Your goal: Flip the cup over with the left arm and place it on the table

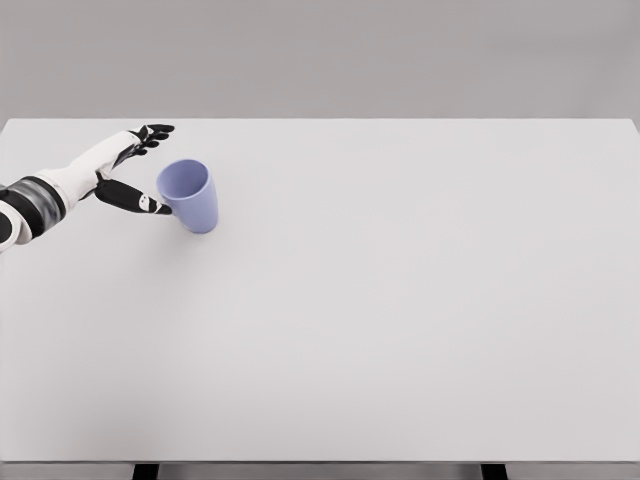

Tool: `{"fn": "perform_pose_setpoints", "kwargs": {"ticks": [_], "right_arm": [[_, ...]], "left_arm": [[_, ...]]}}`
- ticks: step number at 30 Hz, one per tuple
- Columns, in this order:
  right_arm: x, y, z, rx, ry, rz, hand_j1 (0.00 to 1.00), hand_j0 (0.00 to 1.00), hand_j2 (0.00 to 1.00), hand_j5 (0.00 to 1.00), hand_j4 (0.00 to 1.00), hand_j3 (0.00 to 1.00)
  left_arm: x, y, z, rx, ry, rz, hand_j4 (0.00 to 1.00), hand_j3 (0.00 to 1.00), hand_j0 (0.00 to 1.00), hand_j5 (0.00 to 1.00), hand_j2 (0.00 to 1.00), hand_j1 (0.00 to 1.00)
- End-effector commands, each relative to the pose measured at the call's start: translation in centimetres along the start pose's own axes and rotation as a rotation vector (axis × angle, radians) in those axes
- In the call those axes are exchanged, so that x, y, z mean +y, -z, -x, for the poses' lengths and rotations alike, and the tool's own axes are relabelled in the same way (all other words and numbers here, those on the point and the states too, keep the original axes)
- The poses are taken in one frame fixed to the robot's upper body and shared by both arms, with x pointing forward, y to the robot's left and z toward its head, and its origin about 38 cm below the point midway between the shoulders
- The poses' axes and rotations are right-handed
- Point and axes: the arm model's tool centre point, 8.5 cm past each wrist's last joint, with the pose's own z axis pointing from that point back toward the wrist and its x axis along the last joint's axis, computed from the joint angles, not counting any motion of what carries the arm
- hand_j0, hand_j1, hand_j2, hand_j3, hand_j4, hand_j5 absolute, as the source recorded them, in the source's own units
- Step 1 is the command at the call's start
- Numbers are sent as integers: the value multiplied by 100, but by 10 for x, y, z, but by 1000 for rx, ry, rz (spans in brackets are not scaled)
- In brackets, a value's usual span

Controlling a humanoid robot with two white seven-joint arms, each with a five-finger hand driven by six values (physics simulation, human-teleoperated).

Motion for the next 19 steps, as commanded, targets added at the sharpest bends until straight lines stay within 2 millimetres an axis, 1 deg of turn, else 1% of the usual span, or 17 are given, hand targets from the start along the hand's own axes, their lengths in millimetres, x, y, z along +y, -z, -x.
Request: {"fn": "perform_pose_setpoints", "kwargs": {"ticks": [1,4,7,12,15,17,19], "right_arm": [[0,0,0,-2,0,0,100,100,100,100,100,100],[0,0,0,0,0,0,100,100,100,100,100,100],[0,0,-1,-2,0,0,100,100,100,100,100,100],[0,0,-1,-2,0,0,100,100,100,100,100,100],[0,0,0,0,0,0,100,100,100,100,100,100],[0,0,-1,-2,0,0,100,100,100,100,100,100],[0,0,0,0,0,0,100,100,100,100,100,100]], "left_arm": [[0,0,-1,-2,2,0,100,100,100,100,100,100],[0,-2,-4,-11,7,1,100,100,100,100,100,100],[8,-10,0,4,28,-9,100,100,100,100,100,100],[40,-42,14,59,102,-60,100,100,100,100,100,100],[62,-60,9,54,125,-114,100,100,100,100,100,100],[68,-65,7,45,132,-144,100,100,100,100,100,100],[67,-64,7,44,130,-146,100,100,100,100,100,100]]}}
